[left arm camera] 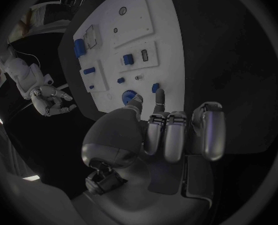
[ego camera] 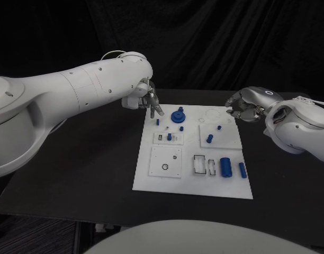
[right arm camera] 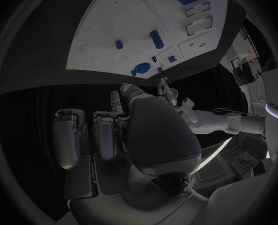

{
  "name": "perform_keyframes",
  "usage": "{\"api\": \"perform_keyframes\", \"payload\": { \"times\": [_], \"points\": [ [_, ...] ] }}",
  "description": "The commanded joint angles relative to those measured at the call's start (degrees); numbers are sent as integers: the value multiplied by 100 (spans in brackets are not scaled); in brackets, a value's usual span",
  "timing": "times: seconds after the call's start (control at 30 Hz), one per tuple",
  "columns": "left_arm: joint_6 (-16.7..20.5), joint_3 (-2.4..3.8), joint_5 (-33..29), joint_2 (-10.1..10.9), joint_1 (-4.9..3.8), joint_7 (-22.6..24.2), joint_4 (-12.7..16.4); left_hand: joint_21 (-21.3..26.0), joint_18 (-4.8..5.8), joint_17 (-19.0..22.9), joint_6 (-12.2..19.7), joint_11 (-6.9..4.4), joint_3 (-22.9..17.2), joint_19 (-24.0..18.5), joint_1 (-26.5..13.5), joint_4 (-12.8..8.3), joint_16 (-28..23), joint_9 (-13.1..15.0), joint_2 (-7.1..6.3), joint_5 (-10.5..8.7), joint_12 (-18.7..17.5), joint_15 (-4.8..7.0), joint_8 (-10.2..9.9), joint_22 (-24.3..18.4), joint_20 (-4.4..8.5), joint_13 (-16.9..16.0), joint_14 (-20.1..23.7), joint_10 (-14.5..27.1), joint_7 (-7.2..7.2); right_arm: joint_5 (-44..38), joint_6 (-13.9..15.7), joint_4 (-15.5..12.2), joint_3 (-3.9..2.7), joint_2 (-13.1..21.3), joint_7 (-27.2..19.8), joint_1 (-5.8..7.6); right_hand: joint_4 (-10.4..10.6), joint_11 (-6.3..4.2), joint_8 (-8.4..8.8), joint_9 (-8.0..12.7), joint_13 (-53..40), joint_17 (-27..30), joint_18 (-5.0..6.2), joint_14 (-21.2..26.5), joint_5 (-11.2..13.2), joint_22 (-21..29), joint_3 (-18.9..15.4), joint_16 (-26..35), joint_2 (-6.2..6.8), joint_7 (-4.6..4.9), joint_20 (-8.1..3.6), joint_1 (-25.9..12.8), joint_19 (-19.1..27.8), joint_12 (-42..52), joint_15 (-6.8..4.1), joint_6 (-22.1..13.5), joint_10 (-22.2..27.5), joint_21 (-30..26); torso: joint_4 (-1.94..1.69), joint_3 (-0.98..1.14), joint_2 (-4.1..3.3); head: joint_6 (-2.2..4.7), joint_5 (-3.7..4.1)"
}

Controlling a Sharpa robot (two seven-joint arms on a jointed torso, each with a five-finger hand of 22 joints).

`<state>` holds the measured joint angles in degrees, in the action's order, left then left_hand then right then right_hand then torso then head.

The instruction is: Assemble the parts on the task board

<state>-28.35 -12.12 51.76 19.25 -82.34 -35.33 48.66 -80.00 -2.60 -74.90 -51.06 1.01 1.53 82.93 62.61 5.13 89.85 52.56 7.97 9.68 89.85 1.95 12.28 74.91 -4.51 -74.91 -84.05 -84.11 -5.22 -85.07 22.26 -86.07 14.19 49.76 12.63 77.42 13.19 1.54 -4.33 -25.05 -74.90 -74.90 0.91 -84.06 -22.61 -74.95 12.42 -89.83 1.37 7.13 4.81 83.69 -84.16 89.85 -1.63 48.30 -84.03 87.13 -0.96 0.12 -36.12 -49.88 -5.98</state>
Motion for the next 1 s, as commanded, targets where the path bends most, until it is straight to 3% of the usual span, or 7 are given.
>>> {"api": "perform_keyframes", "payload": {
  "times": [0.03, 0.57, 1.0],
  "points": [
    [126, 5, -48, -30, 29, 175, -18, 34, -50, -1510, 53, 21, -51, -31, -50, -10, 15, 66, 14, 49, 15, -23, 21, 878, -9, -1509, -595, -589, -7, -20, 121, -11, -4, -1, -48, 12, 7, 34, 13, 8, -1510, -1510, -6, -594, -38, -1393, 41, -17, 16, -5, 30, -39, -364, 15, 27, 43, -597, 21, -8, 3, 5, -7, 15],
    [237, 5, -48, -68, 118, 193, -150, 34, -49, -1510, 59, 7, -164, -29, -42, -60, 15, 219, 36, 171, 15, -16, 41, 893, -8, -1509, -595, -589, 9, -20, 137, -2, -4, -1, -60, 13, 5, 33, 12, 10, -1510, -1510, -8, -594, -47, -1396, 45, -17, 17, -7, 29, -38, -369, 15, 26, 48, -597, 27, 12, 0, 1, -10, 30],
    [279, 5, -48, -100, 160, 208, -232, 39, -50, -1510, 61, 2, -210, -32, -33, -81, 15, 259, 48, 209, 15, -13, 40, 895, -6, -1509, -595, -589, 15, -20, 162, 3, -4, -6, -91, 13, 5, 29, 1, 12, -1510, -1510, -22, -594, -62, -1414, 58, -17, 14, -8, 25, -40, -406, 15, 21, 75, -597, 70, 2, 10, -2, -12, 62]
  ]
}}
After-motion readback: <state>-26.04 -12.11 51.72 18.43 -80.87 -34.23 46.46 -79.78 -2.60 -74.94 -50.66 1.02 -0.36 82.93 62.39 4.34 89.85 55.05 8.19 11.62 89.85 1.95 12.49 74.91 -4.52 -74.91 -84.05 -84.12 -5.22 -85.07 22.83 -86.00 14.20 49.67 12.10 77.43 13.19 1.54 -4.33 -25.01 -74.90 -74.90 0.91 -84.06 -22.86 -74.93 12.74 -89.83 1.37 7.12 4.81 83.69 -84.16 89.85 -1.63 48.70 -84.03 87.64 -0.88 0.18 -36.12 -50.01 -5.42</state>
